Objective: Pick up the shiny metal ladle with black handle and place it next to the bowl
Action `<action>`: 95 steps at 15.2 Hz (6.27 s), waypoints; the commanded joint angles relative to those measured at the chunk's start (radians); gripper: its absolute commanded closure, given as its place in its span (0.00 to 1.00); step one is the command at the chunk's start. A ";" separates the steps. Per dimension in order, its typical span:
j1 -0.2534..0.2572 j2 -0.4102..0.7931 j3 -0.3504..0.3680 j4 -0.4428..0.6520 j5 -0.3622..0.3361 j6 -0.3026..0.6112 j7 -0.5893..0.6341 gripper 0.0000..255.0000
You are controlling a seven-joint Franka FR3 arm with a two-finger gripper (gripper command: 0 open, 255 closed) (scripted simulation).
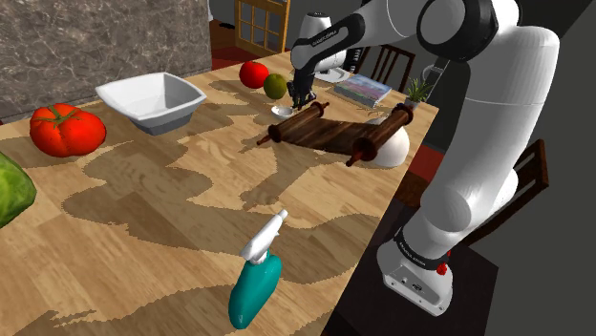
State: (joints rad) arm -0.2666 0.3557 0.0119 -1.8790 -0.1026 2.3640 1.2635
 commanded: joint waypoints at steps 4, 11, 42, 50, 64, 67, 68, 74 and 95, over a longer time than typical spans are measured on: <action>0.000 0.002 0.000 0.001 0.000 0.000 0.000 1.00; 0.000 -0.033 0.002 0.022 0.005 -0.056 -0.006 1.00; 0.041 -0.160 0.031 0.227 0.010 -0.392 0.033 1.00; 0.149 -0.174 0.098 0.211 -0.024 -0.408 0.217 1.00; 0.237 -0.130 0.149 0.179 -0.060 -0.350 0.375 1.00; 0.236 -0.122 0.148 0.150 -0.064 -0.313 0.381 1.00; 0.236 -0.119 0.148 0.141 -0.066 -0.301 0.383 1.00; 0.237 -0.096 0.145 0.091 -0.076 -0.228 0.395 1.00; 0.241 -0.019 0.134 0.008 -0.108 -0.073 0.429 1.00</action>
State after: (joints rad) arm -0.0255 0.3366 0.1461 -1.8706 -0.2106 2.2912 1.6925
